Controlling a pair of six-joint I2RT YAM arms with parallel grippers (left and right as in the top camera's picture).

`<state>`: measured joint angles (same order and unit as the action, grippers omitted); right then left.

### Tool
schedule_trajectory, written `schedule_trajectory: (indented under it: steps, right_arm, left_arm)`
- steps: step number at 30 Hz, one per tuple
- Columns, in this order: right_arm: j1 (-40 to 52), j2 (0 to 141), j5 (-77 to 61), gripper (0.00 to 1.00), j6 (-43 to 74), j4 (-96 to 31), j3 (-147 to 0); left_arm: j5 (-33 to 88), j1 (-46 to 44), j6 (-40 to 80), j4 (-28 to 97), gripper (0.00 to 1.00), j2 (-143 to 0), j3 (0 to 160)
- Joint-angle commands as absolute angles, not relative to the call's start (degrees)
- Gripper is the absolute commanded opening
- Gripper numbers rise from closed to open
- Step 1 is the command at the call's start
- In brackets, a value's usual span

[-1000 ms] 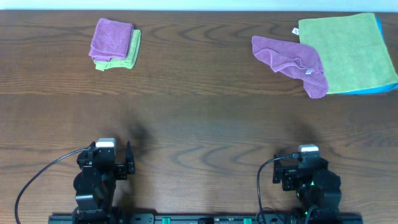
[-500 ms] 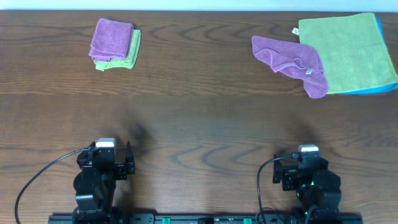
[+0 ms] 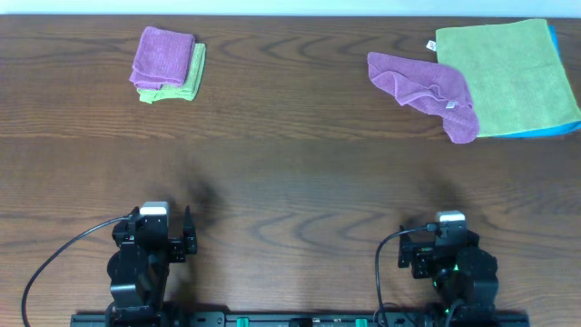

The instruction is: Fold the cloth

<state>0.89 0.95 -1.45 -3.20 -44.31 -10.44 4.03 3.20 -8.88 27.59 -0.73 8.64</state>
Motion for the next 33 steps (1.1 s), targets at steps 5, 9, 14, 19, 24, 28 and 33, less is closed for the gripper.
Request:
schedule_trajectory:
  steps: [5, 9, 14, 19, 24, 28, 33]
  right_arm:
    - [0.45, 0.32, -0.86, 0.99, -3.7, -44.38, -9.74]
    - [0.45, 0.32, -0.86, 0.99, -3.7, -44.38, -9.74]
    - [0.45, 0.32, -0.86, 0.99, -3.7, -44.36, -9.74]
    - [0.45, 0.32, -0.78, 0.99, -3.77, -44.42, -9.74]
    - [0.45, 0.32, 0.62, 0.99, -3.73, -44.38, -9.74]
    - [0.45, 0.32, 0.62, 0.99, -3.73, -44.38, -9.74]
    - [0.38, 1.02, 0.67, 0.99, -1.85, -43.2, -10.85]
  left_arm:
    - [3.44, 2.96, -9.43, 28.08, 0.95, -0.21, 7.84]
    - [3.44, 2.96, -9.43, 28.08, 0.95, -0.21, 7.81]
    - [3.44, 2.96, -9.43, 28.08, 0.95, -0.21, 7.84]
    - [3.44, 2.96, -9.43, 28.08, 0.95, -0.21, 7.84]
    - [3.44, 2.96, -9.43, 28.08, 0.95, -0.21, 7.84]
    - [3.44, 2.96, -9.43, 28.08, 0.95, -0.21, 7.84]
    - [3.44, 2.96, -9.43, 28.08, 0.95, -0.21, 7.84]
